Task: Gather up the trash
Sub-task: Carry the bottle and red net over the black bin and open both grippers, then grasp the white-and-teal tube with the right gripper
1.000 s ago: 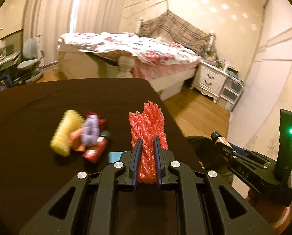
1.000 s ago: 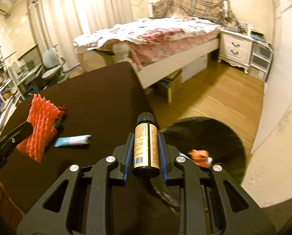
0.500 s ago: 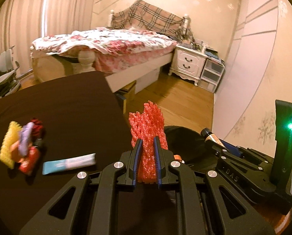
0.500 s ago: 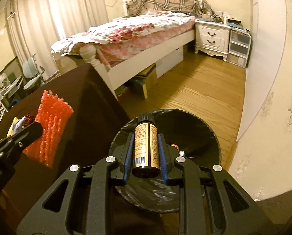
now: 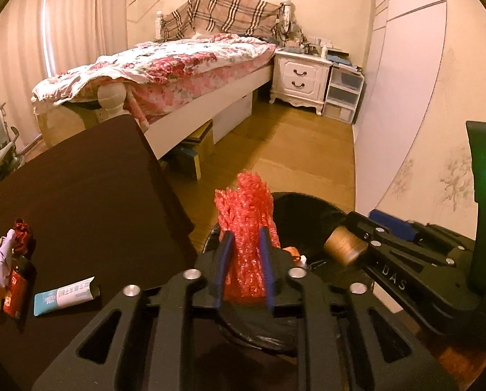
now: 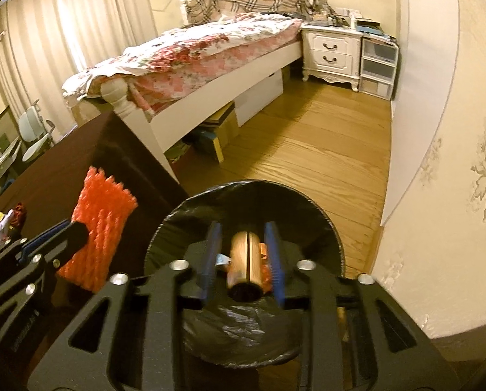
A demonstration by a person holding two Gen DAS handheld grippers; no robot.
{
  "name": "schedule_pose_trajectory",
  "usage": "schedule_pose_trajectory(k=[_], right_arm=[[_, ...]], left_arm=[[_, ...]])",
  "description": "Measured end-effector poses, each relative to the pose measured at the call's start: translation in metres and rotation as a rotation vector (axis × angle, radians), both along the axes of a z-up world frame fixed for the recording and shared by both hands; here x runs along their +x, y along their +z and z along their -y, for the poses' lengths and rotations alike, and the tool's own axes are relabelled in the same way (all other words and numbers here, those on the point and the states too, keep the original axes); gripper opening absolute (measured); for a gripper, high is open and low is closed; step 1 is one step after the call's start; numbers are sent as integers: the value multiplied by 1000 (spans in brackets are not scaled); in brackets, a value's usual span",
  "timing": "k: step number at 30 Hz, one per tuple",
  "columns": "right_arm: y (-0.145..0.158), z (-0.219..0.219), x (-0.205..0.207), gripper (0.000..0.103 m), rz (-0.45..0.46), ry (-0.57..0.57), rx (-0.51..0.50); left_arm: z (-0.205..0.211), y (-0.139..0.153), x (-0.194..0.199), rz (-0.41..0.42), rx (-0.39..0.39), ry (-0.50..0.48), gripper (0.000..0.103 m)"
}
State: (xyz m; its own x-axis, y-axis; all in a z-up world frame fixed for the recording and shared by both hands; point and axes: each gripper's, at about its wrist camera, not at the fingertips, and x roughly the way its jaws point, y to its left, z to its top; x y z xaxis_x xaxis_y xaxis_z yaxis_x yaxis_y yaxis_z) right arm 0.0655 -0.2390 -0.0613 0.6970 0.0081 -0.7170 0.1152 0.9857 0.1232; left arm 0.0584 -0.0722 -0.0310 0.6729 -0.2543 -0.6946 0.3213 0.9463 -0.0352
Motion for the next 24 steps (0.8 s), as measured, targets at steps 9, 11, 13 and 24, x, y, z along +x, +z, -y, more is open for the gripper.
schedule_pose_trajectory(k=[9,11,13,24], right_arm=[[0,3,-5,49,-6,-27,-4],[1,-2,-7,49,-8,-20,-1],[2,-8,-9,51,-9,-7,5],[22,-77,-21,54,12,155,30]], left_arm=[[-13,10,-10,44,-1,50,62],[-20,12,-13,46,0,67,64],[-26,15,-16,50,0,87,66],[-95,29,-39,70,-1,232,69]])
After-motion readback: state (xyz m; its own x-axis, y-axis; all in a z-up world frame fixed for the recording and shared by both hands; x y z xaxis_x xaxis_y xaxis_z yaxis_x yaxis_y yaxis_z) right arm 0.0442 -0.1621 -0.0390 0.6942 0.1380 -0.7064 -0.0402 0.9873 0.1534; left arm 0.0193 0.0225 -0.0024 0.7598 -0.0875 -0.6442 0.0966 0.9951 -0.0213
